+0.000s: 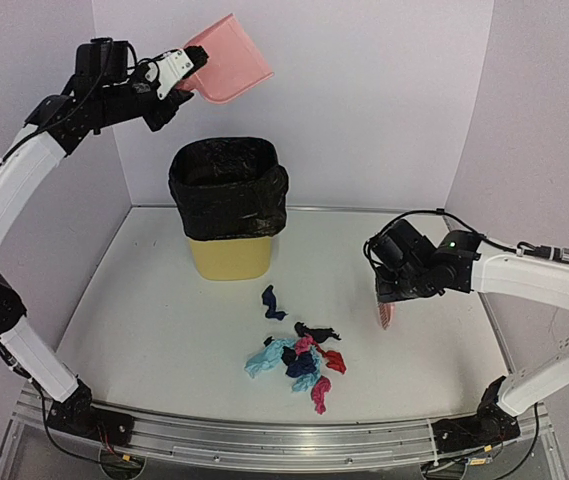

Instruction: Sweep away the paper scraps from the table

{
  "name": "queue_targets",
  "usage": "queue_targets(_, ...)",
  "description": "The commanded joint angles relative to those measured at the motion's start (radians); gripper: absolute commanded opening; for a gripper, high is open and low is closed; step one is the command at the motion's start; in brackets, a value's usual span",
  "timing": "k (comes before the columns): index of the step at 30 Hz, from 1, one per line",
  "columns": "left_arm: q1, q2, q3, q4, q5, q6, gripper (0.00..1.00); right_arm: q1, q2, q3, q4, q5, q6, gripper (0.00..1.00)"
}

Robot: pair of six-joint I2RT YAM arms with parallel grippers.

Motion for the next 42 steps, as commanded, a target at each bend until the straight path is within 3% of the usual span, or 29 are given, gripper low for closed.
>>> queue_targets(1,-0.015,-0.110,-0.062,0.026,0.496,-0.318,0.00,-0.005,-0.046,0.010,-0.007,0.005,0.013,0.00)
queue_targets(3,-0.051,-0.117,-0.088,0.032,0.570,-0.341,0.00,-0.006,-0.054,0.003,-0.007,0.007,0.014,0.00)
queue_targets(9,-0.270,-0.085,-0.183,0.023,0.492,-0.325,0.00,-0.005,-0.087,-0.017,-0.008,0.023,0.002,0.00)
queue_targets(18,-0.516,-0.094,-0.526,0.104,0.376,-0.443,0.00,-0.005,-0.160,-0.076,-0.019,0.059,0.002,0.00)
queue_targets(24,-0.551,-0.149,-0.782,0.140,0.332,-0.618,0.00,-0.005,-0.212,-0.129,-0.044,0.081,0.003,0.00)
queue_targets(35,-0.555,-0.206,-0.898,-0.310,0.176,-0.879,0.00,-0.005,-0.221,-0.167,-0.065,0.052,-0.014,0.00)
queue_targets(38,-0.554,-0.257,-0.922,-0.303,0.188,-0.905,0.00,-0.005,-0.209,-0.163,-0.065,0.037,-0.027,0.00)
queue_targets(42,-0.529,-0.224,-0.919,-0.307,0.092,-0.936,0.00,-0.006,-0.192,-0.149,-0.065,0.028,-0.029,0.00)
